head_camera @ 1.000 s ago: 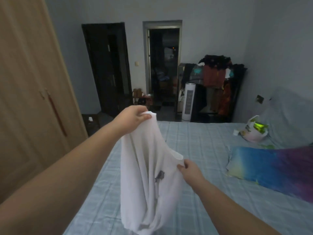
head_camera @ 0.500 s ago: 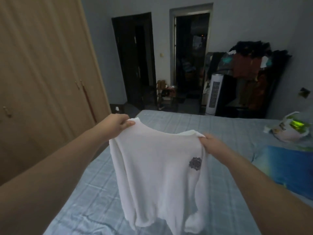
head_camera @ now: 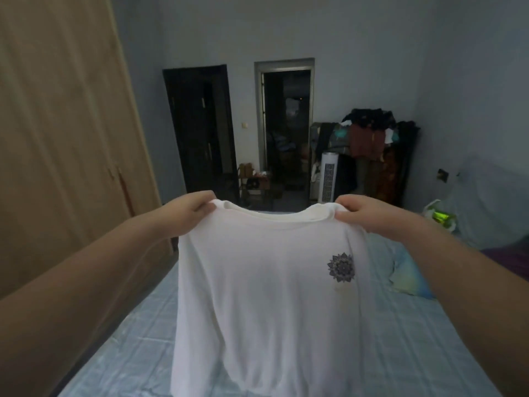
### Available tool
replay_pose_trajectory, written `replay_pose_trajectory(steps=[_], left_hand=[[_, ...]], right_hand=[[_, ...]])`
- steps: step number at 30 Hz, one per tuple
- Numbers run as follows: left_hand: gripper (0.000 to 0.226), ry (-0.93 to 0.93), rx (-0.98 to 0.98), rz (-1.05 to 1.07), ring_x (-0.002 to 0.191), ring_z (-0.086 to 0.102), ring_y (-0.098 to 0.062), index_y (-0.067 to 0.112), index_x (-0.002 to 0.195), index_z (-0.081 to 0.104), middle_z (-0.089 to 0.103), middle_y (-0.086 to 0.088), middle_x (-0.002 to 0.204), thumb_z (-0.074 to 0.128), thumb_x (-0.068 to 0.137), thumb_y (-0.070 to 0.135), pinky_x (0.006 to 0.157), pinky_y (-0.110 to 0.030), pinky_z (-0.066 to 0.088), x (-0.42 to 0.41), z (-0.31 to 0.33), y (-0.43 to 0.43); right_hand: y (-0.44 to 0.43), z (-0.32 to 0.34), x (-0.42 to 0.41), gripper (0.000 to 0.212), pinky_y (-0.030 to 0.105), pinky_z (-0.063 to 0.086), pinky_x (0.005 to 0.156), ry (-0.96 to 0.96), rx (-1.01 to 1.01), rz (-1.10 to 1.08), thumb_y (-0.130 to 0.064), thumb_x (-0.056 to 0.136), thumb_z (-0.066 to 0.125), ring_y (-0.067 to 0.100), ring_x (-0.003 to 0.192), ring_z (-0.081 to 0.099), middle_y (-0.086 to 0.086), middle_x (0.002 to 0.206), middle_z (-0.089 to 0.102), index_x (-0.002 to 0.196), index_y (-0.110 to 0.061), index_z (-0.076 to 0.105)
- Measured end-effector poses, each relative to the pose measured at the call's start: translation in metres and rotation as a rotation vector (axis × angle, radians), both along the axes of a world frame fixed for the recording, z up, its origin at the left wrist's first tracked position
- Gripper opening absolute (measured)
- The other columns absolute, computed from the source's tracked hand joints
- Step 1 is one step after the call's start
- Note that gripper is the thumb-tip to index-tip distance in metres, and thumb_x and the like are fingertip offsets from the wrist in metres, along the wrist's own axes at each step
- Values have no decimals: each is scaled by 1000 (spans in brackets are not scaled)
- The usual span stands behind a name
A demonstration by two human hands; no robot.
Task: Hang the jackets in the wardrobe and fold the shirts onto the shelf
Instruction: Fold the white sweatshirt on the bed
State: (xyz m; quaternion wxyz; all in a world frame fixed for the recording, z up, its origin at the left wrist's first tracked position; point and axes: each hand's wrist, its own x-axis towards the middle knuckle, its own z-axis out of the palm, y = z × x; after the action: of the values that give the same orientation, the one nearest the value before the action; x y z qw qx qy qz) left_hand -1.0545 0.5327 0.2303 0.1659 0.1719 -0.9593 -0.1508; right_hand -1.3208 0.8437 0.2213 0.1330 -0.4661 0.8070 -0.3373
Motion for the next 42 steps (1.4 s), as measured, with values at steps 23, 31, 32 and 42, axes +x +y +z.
replay_pose_trajectory(steps=[23,31,32,42], left_hand=[[40,3,-11,79,68,55,-19,22,72,55,58,-3,73,47,100,49,56,-32,33,67,-25,45],[20,-69,281,-51,93,59,-18,25,95,57,61,1,98,44,104,36,78,-34,44,94,-51,32],[19,-10,325,-39,92,58,-17,26,94,56,59,2,97,43,105,36,76,-33,42,95,-55,32],[22,309,28,267,66,51,-8,30,90,47,55,8,76,36,104,43,53,-27,30,106,-87,64]], right_hand=[[76,-2,110,29,33,38,72,439,269,-383,-37,102,43,22,88,55,4,97,61,101,-15,63],[101,-43,119,16,33,35,65,111,-54,-395,-26,102,46,19,77,48,2,83,50,91,-14,46],[103,-46,122,13,32,33,62,132,-95,-405,-24,101,46,18,75,47,2,82,50,93,-14,45],[105,-70,157,28,35,34,60,670,-159,-683,-44,98,35,25,70,47,-5,73,45,79,-24,38]])
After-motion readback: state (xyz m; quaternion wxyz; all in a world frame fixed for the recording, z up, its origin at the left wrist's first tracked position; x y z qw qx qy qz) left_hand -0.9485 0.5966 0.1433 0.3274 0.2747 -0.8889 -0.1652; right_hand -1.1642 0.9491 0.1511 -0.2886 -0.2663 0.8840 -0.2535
